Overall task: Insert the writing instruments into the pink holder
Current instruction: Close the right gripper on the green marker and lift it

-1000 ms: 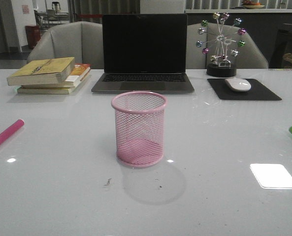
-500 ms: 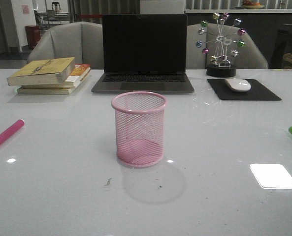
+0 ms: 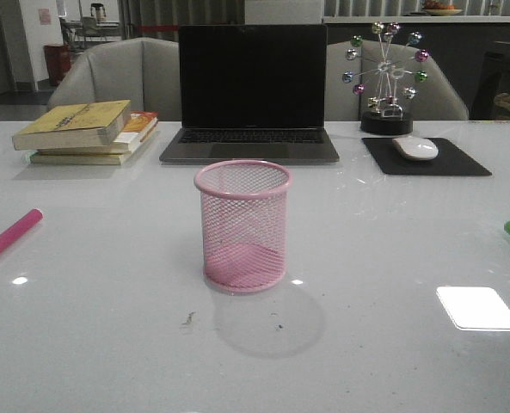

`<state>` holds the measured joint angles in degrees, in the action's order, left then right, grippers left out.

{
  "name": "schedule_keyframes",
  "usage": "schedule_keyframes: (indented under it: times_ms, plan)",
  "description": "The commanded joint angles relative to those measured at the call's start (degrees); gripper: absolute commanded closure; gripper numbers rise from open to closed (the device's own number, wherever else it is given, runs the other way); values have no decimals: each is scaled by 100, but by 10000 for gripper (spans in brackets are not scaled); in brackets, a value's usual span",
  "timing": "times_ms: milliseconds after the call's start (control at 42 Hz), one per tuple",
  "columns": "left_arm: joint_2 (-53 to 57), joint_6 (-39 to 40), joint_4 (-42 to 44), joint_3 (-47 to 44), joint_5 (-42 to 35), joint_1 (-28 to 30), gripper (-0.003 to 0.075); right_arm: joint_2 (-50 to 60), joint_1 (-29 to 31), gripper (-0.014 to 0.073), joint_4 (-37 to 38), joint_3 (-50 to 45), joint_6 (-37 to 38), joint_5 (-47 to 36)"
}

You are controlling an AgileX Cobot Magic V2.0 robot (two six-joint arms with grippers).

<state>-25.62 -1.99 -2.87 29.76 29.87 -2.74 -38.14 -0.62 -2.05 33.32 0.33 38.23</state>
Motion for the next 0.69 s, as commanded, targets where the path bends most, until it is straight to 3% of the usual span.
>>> schedule_keyframes:
  times_ms: [0,48,167,238,667]
  plan:
    - [-239,8,-10,145,-298,7,588,-330,23,526,65,202,-33,-343]
    - [-339,8,31,145,-231,7,516,-492,23,478,75,202,-33,-343]
    - [-586,-45,73,145,-197,7,253,-906,23,230,78,229,-33,-356]
    - [-708,-75,41,145,-188,-56,171,-1206,23,126,78,309,-33,-331]
    - [-990,-257,32,193,-168,-1818,213,-3744,149,106,81,1740,123,-236]
